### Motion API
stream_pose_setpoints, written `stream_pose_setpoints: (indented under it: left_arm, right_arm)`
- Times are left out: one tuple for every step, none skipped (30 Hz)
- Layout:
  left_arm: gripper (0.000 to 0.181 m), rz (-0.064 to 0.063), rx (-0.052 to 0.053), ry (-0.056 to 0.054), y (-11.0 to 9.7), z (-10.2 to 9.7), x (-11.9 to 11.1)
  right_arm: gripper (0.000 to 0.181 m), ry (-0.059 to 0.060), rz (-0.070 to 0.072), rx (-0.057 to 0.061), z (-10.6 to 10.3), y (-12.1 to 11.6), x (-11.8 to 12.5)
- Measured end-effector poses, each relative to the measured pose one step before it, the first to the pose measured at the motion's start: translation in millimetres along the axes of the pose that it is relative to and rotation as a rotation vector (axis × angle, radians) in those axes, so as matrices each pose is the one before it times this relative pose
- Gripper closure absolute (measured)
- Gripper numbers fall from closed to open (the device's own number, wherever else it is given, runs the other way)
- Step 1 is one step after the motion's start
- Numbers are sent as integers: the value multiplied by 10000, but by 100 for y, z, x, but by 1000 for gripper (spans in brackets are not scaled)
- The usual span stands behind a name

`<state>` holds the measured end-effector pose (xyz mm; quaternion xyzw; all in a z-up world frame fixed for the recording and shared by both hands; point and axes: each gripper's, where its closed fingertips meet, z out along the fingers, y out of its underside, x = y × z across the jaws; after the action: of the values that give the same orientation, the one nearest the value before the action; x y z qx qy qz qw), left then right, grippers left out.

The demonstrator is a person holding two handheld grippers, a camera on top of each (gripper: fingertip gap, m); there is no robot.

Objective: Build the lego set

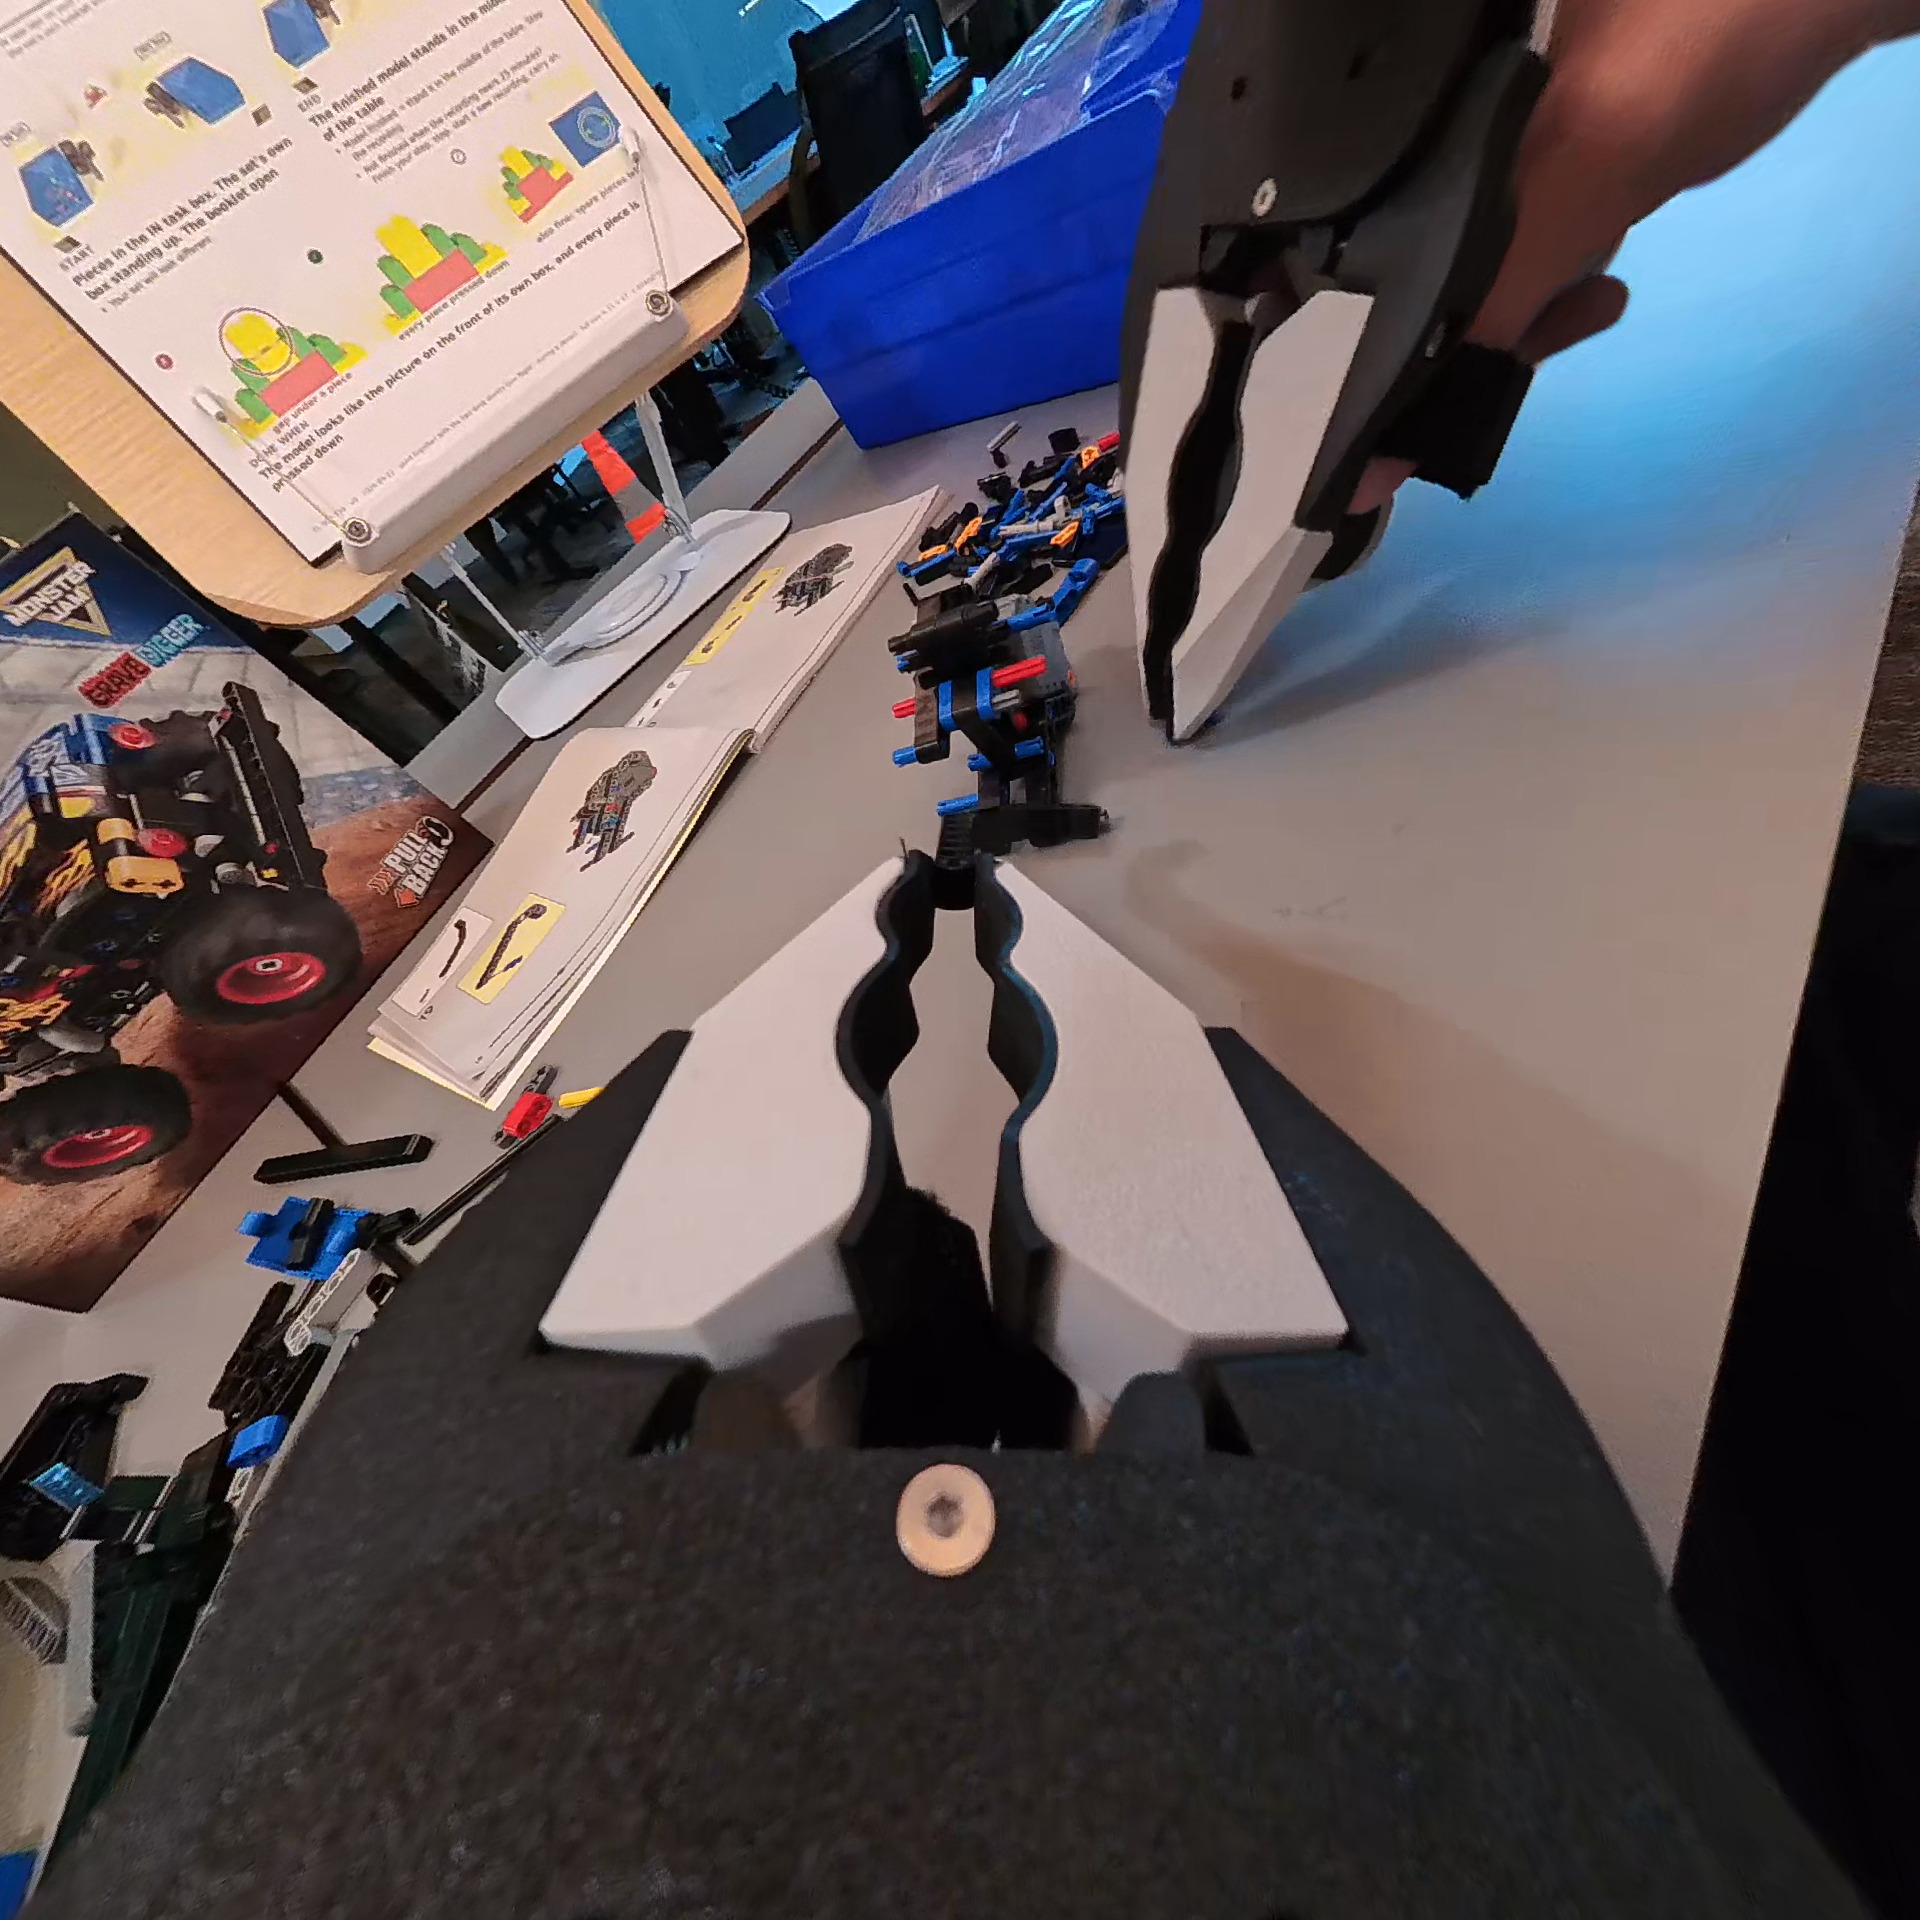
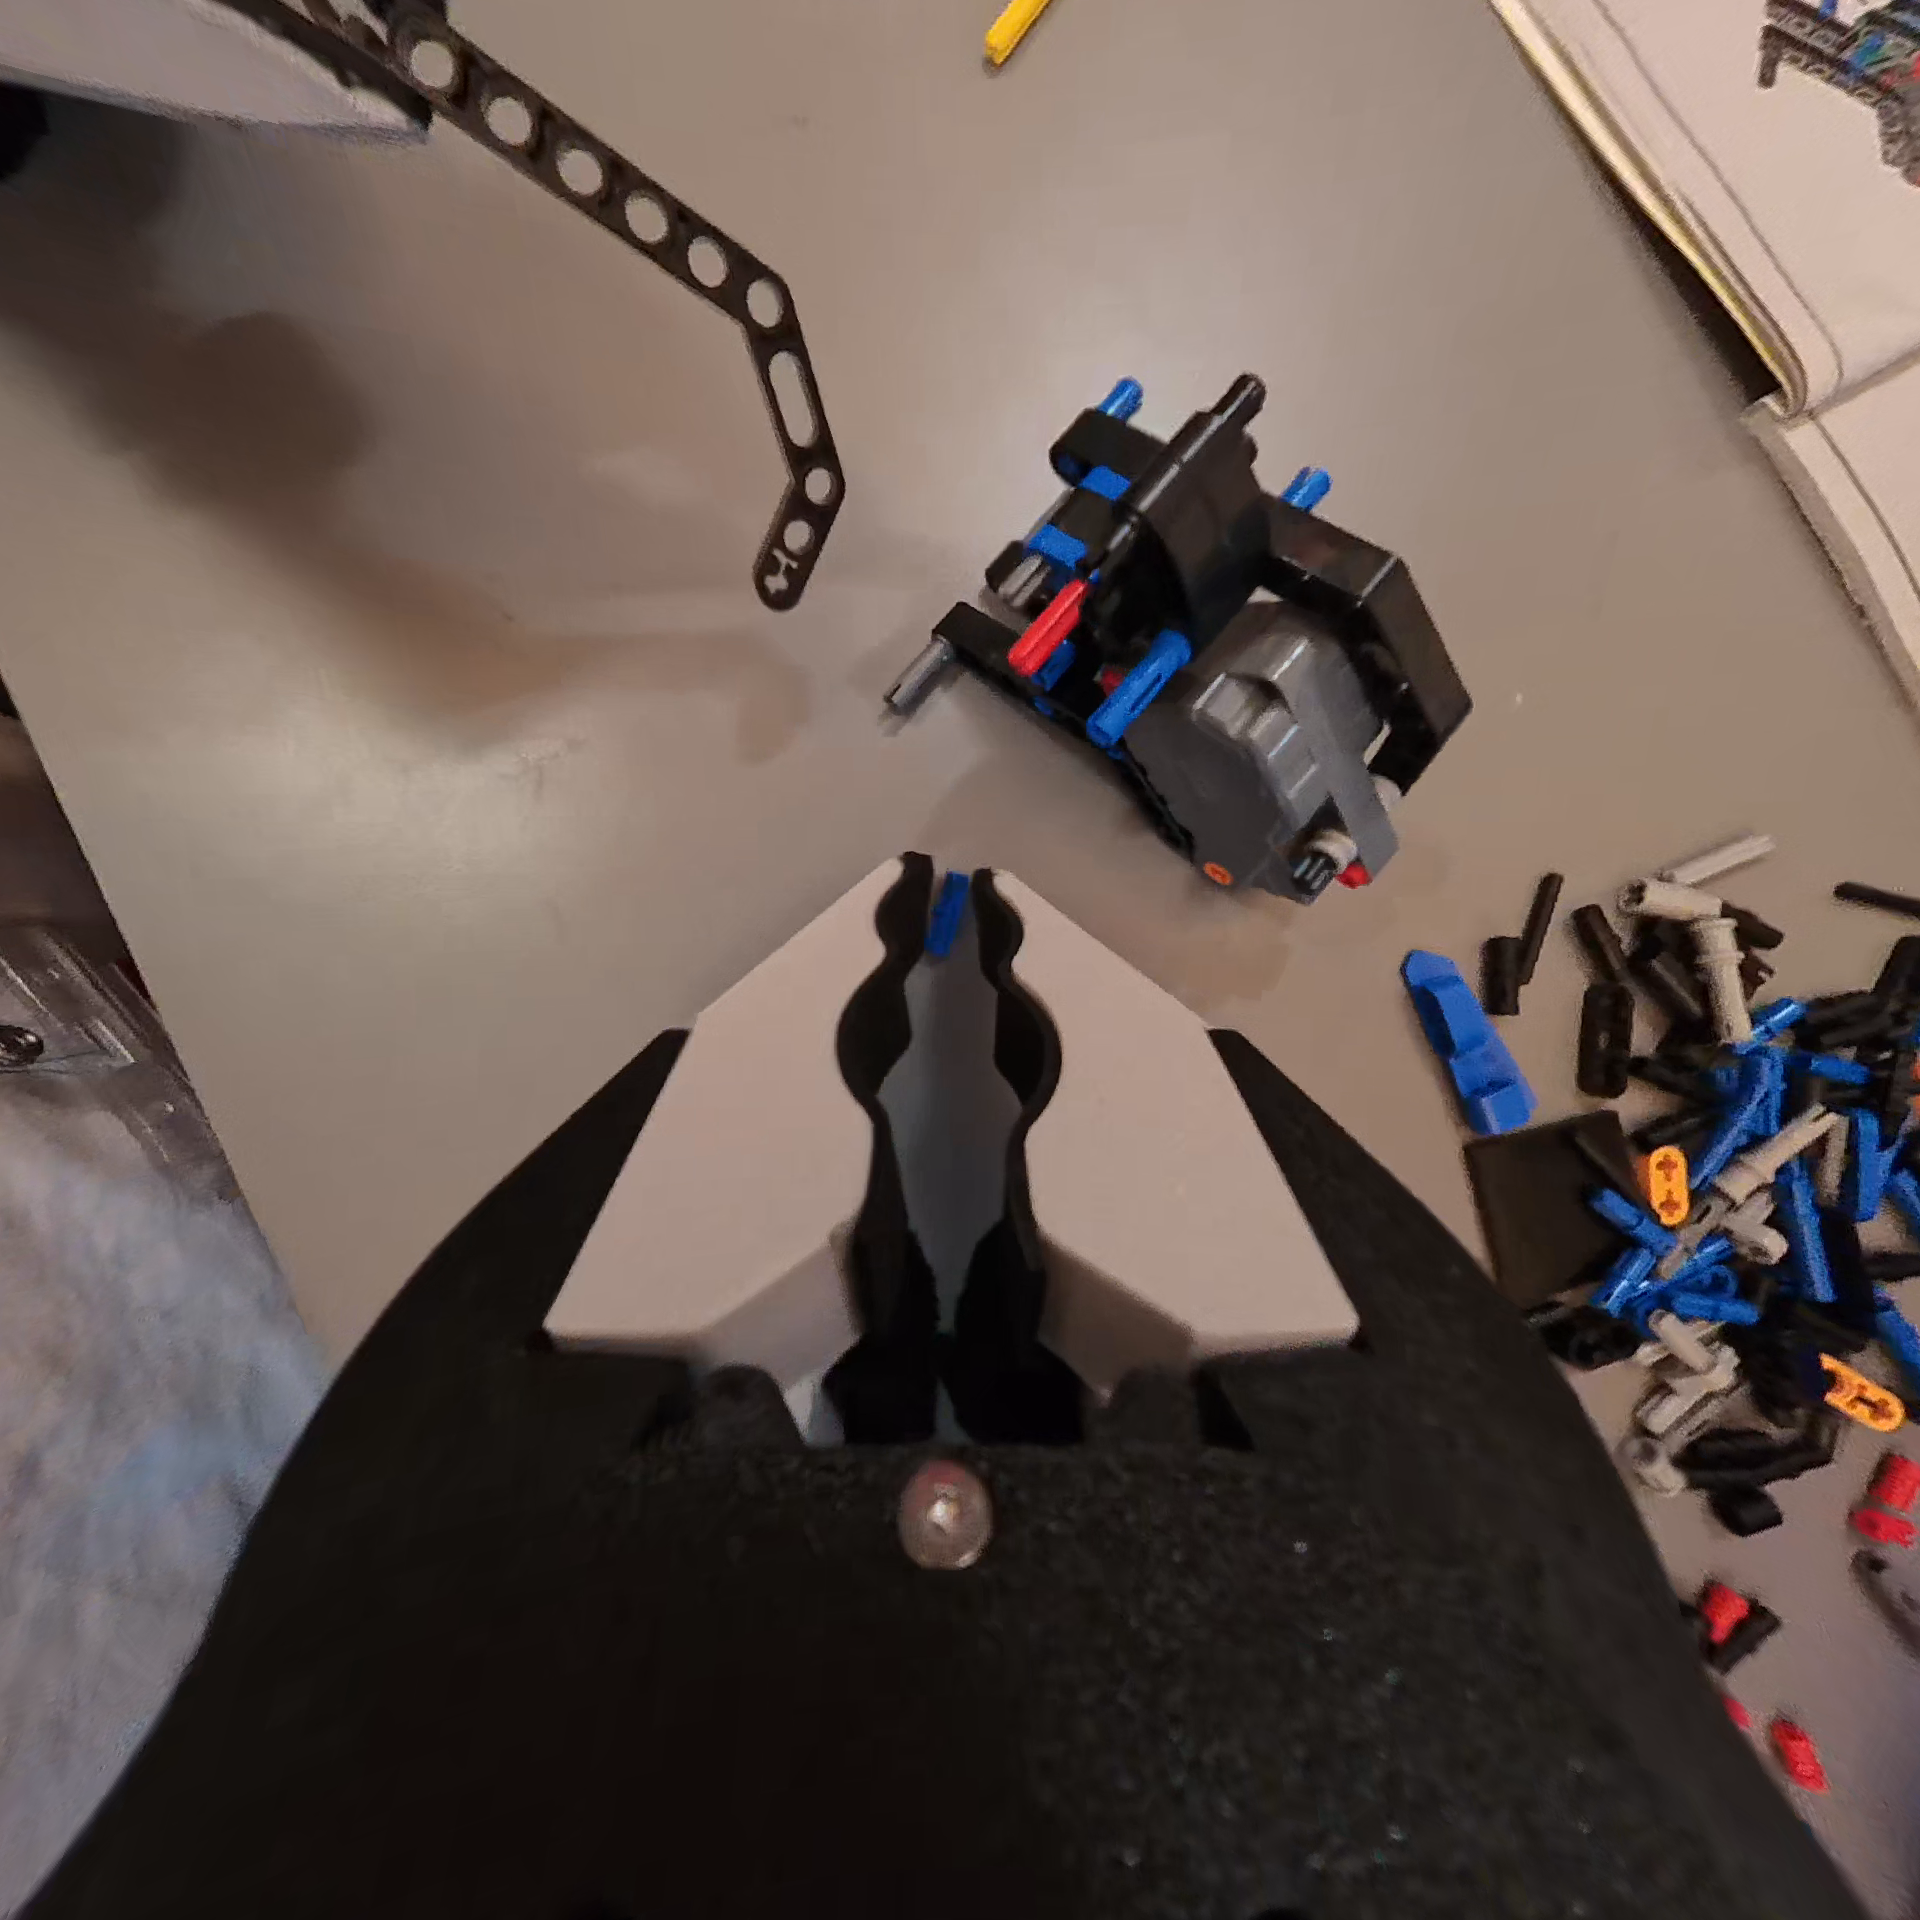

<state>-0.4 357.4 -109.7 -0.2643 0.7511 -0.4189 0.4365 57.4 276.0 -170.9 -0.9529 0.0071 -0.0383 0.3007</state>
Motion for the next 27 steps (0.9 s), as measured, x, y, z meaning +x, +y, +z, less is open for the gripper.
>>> stream_pose_setpoints:
  left_arm:
    - [175,29,-15,6,21,18,39]
    - [175,23,-6,20,18,16,48]
    - [175,11,-15,21,22,24,44]
    - [175,11,-8,5,14,1,11]
    - [175,8,-1,14,13,9,30]
    - [175,2,-2,10,3,-1,13]
    - [175,0,8,7,-11,6,10]
    - [175,-6,6,9,2,-12,6]
    - [175,-12,4,19,-5,1,11]
    - [175,-6,2,29,2,15,27]
    - [175,12,6,14,1,-2,20]
    - [175,12,2,-1,1,8,2]
    - [175,-12,-4,-9,7,4,-34]
    - [175,-44,1,-33,2,3,-93]
    - [175,-93,18,-71,-34,-23,-179]
    - [175,-145,27,-46,-50,-9,-178]
    - [175,-210,5,-93,-54,23,-257]
    - [175,-322,55,-78,-168,57,-226]
    - [175,-420,131,-16,-359,65,-87]
    - [175,-449,151,50,-455,134,103]
    - [175,-419,96,-38,-368,192,78]
    - [175,-316,6,-61,-206,263,128]
    - [175,-204,-24,-210,-132,238,-3]
    - [175,-131,-30,-197,-85,218,58]
    - [175,-130,-37,-172,-66,192,84]
    - [175,-182,-2,-170,-96,146,15]
    - [175,-224,86,-106,-222,91,13]
  right_arm:
    - [173,-55,-78,-82,110,-37,-23]
    - [174,-35,-71,-193,133,190,-26]
    - [173,60,-98,-208,99,250,87]
    - [173,34,-59,46,-34,-69,-7]
    - [173,28,-41,-89,-48,123,-24]
    - [173,28,10,-10,-84,50,-33]
    - [173,-34,21,23,-47,36,-140]
    - [173,-23,36,39,32,42,-112]
    - [174,12,63,101,40,-54,-18]
    - [175,9,8,71,45,-77,-14]
    - [175,53,-6,73,62,-71,37]
    - [176,2,-21,51,32,-72,-22]
    - [176,14,-30,-12,14,-17,39]
    - [177,160,31,31,-67,-80,282]
    - [178,2,93,277,-235,-462,46]
    - [178,-112,221,638,-512,-1102,-123]
    - [178,-93,391,964,-672,-1740,-110]
    - [178,-235,518,1216,-631,-2237,-423]
    - [178,-390,608,1405,-414,-2512,-769]
    - [178,-653,656,1280,4,-2105,-1297]
    - [178,-491,684,1053,357,-1420,-1151]
    - [178,52,669,743,454,-582,-308]
    - [178,40,573,538,436,-125,-245]
    - [178,156,580,530,338,-62,15]
    - [179,158,353,414,290,43,12]
    - [179,201,33,276,259,146,30]
    - [178,248,-200,104,279,337,87]
